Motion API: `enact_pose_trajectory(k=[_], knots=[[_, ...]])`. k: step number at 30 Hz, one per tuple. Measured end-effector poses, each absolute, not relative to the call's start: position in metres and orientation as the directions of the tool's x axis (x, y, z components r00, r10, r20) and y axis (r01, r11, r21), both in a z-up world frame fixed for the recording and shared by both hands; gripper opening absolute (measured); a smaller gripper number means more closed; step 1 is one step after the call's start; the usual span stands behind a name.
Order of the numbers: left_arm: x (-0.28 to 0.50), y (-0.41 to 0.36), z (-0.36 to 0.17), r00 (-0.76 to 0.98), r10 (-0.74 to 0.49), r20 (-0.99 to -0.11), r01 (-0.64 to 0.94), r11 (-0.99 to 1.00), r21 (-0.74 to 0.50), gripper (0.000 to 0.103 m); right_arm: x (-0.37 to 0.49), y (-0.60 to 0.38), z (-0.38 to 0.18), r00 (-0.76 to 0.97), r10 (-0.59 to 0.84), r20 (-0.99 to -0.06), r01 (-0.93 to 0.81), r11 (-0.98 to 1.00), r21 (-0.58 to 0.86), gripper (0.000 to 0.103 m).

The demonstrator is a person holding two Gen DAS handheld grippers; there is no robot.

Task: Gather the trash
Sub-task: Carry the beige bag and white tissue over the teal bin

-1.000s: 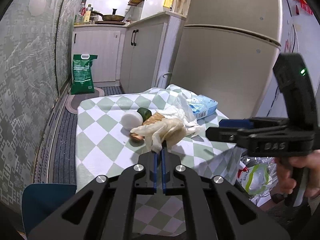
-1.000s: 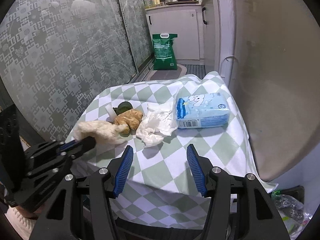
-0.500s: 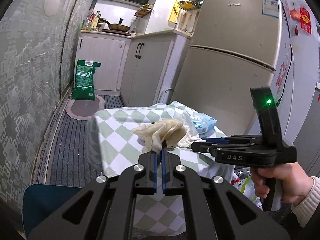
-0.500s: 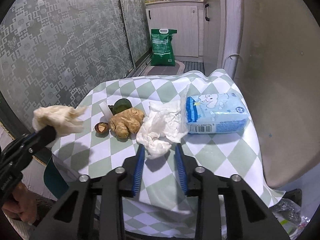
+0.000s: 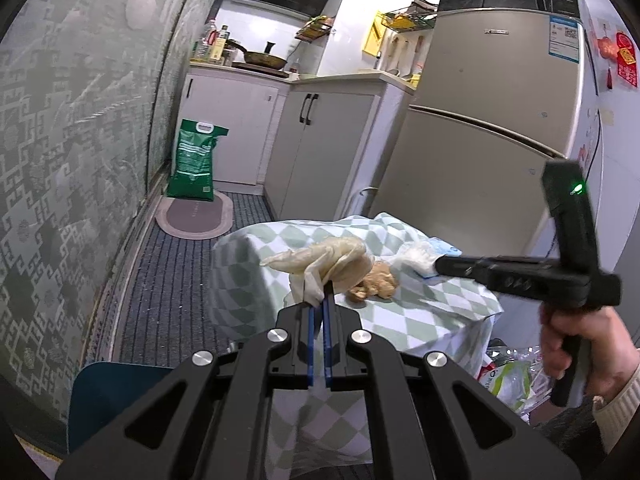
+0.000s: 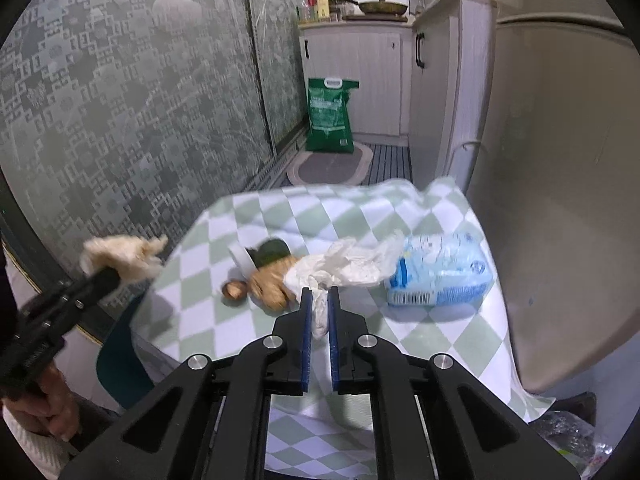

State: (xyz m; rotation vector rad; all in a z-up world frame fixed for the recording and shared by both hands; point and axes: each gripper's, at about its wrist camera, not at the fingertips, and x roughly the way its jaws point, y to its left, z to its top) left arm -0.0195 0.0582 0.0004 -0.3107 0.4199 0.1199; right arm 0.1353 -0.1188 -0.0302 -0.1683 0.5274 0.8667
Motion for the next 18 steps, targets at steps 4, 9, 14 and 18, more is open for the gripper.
enact_pose_trajectory(k=[4, 9, 14, 18], knots=[[-0.024, 0.067, -0.001, 0.901, 0.073, -0.428, -0.204, 0.941, -0.270, 0.004, 0.131, -0.120, -0.018, 0.528, 0.705, -0.473, -0.764, 0.638, 0.097, 0.007], [-0.033, 0.077, -0.005, 0.889, 0.103, -0.447, -0.238, 0.936, -0.258, 0.004, 0.123, -0.111, -0.007, 0.514, 0.732, -0.447, -0.780, 0.616, 0.112, 0.007], [-0.042, 0.091, -0.009, 0.870, 0.142, -0.471, -0.286, 0.925, -0.249, 0.004, 0.107, -0.098, 0.002, 0.482, 0.765, -0.428, -0.812, 0.574, 0.111, 0.007], [-0.049, 0.103, -0.014, 0.852, 0.168, -0.496, -0.322, 0.915, -0.242, 0.004, 0.094, -0.085, 0.008, 0.456, 0.787, -0.415, -0.836, 0.539, 0.104, 0.007]])
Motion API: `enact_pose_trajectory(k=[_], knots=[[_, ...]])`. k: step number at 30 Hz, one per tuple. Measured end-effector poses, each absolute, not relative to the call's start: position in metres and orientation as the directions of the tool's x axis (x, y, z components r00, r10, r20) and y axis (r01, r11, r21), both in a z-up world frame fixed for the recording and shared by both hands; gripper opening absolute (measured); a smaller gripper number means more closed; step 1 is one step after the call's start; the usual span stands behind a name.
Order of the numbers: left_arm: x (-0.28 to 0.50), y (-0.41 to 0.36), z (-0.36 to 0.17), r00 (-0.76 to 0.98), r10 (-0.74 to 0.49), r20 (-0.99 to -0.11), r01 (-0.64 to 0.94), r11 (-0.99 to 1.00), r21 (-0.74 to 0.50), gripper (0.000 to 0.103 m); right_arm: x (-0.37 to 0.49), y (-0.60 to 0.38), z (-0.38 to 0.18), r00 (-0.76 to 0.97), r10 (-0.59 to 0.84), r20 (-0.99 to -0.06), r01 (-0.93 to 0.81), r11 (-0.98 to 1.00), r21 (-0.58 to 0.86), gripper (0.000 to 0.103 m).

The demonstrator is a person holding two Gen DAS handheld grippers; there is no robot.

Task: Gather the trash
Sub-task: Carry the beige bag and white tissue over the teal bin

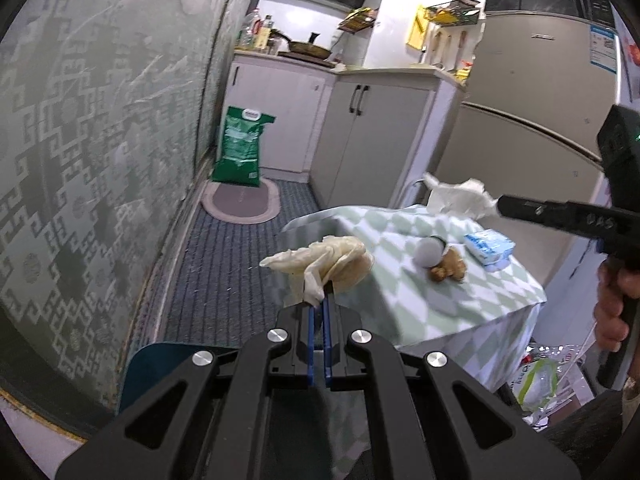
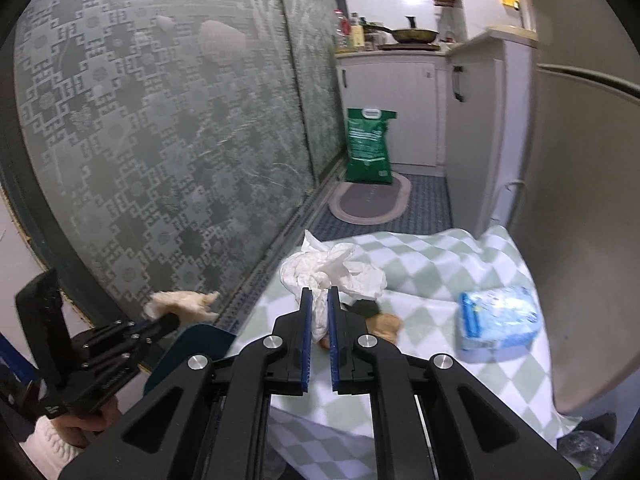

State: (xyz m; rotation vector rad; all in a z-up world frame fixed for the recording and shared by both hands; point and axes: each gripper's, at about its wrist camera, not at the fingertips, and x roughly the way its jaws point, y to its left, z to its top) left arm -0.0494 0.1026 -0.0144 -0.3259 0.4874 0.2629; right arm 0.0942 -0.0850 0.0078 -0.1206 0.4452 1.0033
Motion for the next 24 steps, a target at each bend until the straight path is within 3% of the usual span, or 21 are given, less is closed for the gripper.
enact_pose_trajectory(k=[14, 24], knots=[[-0.062, 0.131, -0.047, 0.722, 0.208, -0.660, -0.412, 0.895, -0.169, 0.004, 0.058, -0.032, 0.013, 0.353, 0.836, -0.419, -0.904, 0.421, 0.079, 0.007], [-0.068, 0.150, -0.069, 0.625, 0.200, -0.754, -0.457, 0.877, -0.147, 0.004, 0.032, 0.010, -0.002, 0.272, 0.825, -0.496, -0.940, 0.337, 0.046, 0.007]])
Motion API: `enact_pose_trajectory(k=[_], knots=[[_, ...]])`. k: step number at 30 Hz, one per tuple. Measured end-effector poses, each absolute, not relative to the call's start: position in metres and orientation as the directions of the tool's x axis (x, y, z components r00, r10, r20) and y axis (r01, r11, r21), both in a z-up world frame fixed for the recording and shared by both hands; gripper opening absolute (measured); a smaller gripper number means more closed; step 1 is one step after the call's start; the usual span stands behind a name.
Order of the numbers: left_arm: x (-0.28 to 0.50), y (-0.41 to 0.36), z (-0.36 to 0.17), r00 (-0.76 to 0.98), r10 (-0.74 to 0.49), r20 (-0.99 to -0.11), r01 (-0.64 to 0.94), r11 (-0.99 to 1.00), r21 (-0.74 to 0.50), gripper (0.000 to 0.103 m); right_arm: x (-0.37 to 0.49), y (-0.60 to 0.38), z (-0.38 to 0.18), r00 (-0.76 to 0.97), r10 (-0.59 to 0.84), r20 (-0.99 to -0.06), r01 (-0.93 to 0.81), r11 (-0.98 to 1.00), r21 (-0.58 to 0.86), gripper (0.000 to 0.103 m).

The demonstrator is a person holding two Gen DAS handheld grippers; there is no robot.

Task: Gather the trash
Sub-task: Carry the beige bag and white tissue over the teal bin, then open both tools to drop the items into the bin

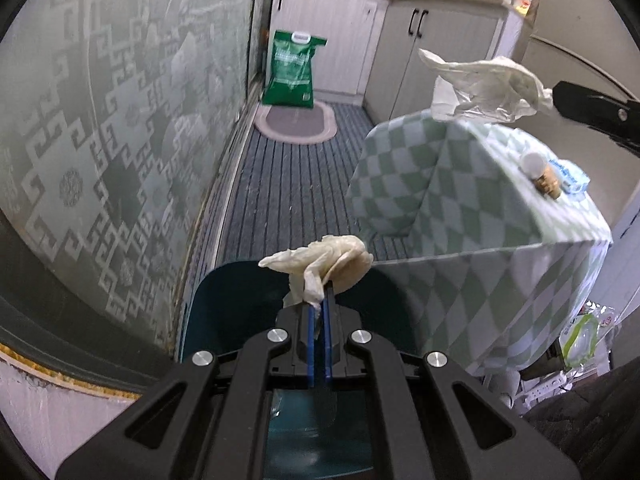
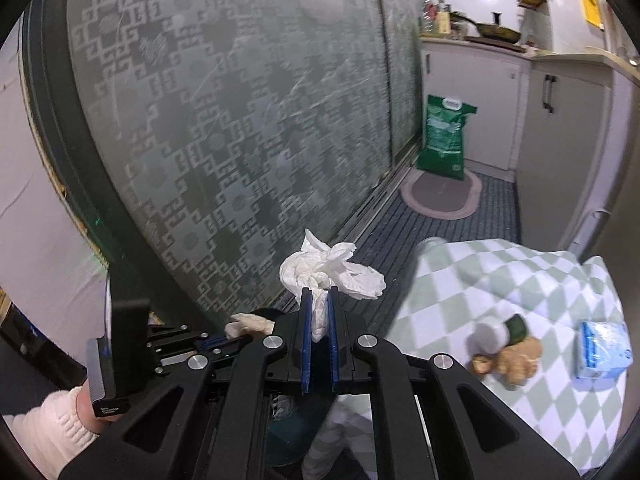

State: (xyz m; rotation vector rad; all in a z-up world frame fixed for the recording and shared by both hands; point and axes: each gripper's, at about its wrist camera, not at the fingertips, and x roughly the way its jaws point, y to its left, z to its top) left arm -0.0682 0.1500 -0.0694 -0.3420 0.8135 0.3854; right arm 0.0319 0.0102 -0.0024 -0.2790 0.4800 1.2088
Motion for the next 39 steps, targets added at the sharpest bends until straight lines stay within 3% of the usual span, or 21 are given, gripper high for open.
enact_pose_trajectory(k=[14, 19, 23, 30, 39], knots=[[-0.062, 0.164, -0.126, 0.393, 0.089, -0.915, -0.501, 0.855, -0.132, 0.006, 0.015, 0.063, -0.038, 0.219, 0.725, -0.653, -0.952, 0.305, 0.019, 0.007], [-0.062, 0.170, -0.141, 0.325, 0.074, -0.943, -0.531, 0.839, -0.117, 0.019, 0.010, 0.081, -0.058, 0.195, 0.663, -0.723, -0.954, 0.300, 0.018, 0.007], [-0.066, 0.177, -0.140, 0.324, 0.092, -0.941, -0.551, 0.828, -0.109, 0.019, 0.009, 0.092, -0.074, 0.176, 0.617, -0.767, -0.954, 0.300, 0.023, 0.007], [-0.069, 0.178, -0.122, 0.369, 0.179, -0.912, -0.570, 0.818, -0.070, 0.029, 0.016, 0.099, -0.090, 0.148, 0.571, -0.807, -0.947, 0.316, 0.051, 0.007], [-0.085, 0.178, -0.079, 0.517, 0.309, -0.798, -0.604, 0.793, -0.084, 0.033, 0.016, 0.106, -0.105, 0.118, 0.531, -0.839, -0.946, 0.316, 0.067, 0.007]])
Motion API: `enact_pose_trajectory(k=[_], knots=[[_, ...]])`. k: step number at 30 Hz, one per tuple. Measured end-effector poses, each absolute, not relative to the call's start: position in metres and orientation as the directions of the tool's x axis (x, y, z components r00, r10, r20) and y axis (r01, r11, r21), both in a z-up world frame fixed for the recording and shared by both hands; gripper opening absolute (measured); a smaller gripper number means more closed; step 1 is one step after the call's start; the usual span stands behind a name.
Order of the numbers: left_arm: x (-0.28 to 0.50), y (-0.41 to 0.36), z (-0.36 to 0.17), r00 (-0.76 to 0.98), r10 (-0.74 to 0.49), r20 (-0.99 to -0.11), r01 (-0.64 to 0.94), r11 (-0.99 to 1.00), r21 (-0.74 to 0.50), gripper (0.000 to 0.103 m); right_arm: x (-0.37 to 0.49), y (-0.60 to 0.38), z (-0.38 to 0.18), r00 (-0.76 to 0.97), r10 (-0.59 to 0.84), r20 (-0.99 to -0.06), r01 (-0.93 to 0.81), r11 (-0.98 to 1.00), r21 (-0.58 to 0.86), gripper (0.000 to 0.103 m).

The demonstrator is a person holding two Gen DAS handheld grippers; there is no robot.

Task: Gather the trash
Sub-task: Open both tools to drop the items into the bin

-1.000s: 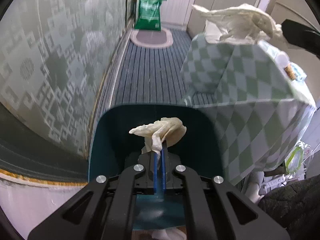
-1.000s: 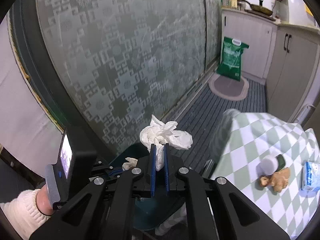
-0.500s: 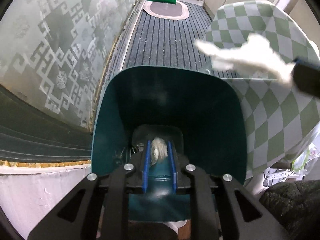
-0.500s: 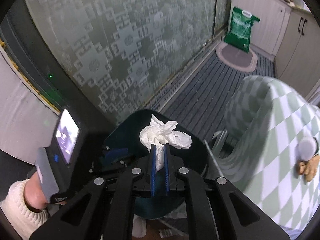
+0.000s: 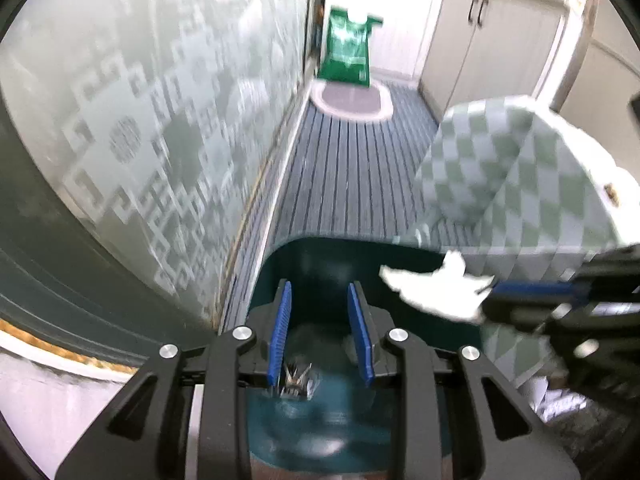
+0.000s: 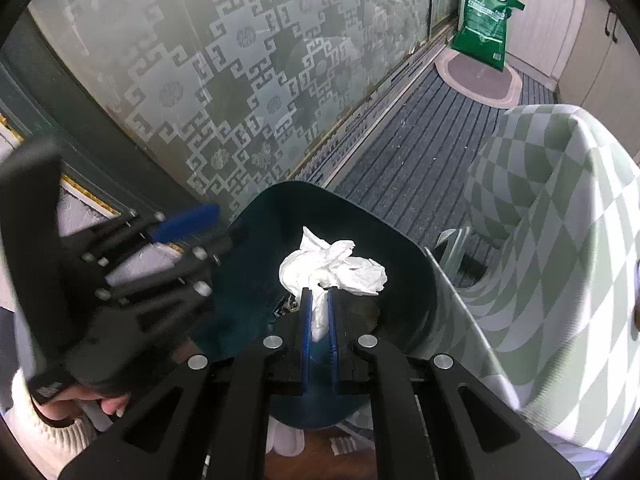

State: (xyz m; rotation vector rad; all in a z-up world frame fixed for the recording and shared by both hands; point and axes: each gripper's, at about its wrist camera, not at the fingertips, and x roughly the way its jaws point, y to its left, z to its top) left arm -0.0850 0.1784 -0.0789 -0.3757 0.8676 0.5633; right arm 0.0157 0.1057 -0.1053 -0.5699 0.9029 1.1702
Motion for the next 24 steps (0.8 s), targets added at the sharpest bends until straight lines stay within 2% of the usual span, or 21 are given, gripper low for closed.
enact_pose_trajectory(k=[5, 9, 17, 18, 20, 21, 24], knots=[[-0.096, 0.179, -0.056, 0.612, 0.352, -0.708, -0.603, 0.787, -0.129, 0.035, 0.015, 0.107, -0.112, 0.098, 0.514, -0.852, -0.946, 0.314, 0.080, 0.007], [-0.105, 0.173, -0.037, 0.673, 0.413, -0.614, -0.602, 0.788, -0.128, 0.047, 0.011, 0.110, -0.120, 0.073, 0.495, -0.866, -0.948, 0.304, 0.094, 0.009], [-0.120, 0.164, -0.010, 0.765, 0.470, -0.440, -0.587, 0.791, -0.174, 0.048, 0.008, 0.109, -0.127, 0.018, 0.483, -0.875, -0.946, 0.290, 0.141, 0.012], [-0.123, 0.162, -0.006, 0.774, 0.483, -0.409, -0.587, 0.790, -0.178, 0.052, 0.008, 0.108, -0.127, 0.011, 0.486, -0.874, -0.945, 0.290, 0.149, 0.017], [-0.127, 0.160, 0.000, 0.785, 0.497, -0.370, -0.586, 0.790, -0.181, 0.057, 0.007, 0.107, -0.126, 0.011, 0.489, -0.872, -0.944, 0.293, 0.153, 0.032], [-0.129, 0.157, 0.004, 0.794, 0.502, -0.342, -0.581, 0.792, -0.187, 0.058, 0.007, 0.105, -0.125, 0.008, 0.496, -0.868, -0.943, 0.293, 0.159, 0.045], [-0.134, 0.149, 0.013, 0.822, 0.494, -0.285, -0.553, 0.810, -0.192, 0.063, 0.005, 0.102, -0.115, -0.009, 0.549, -0.836, -0.945, 0.269, 0.187, 0.047]])
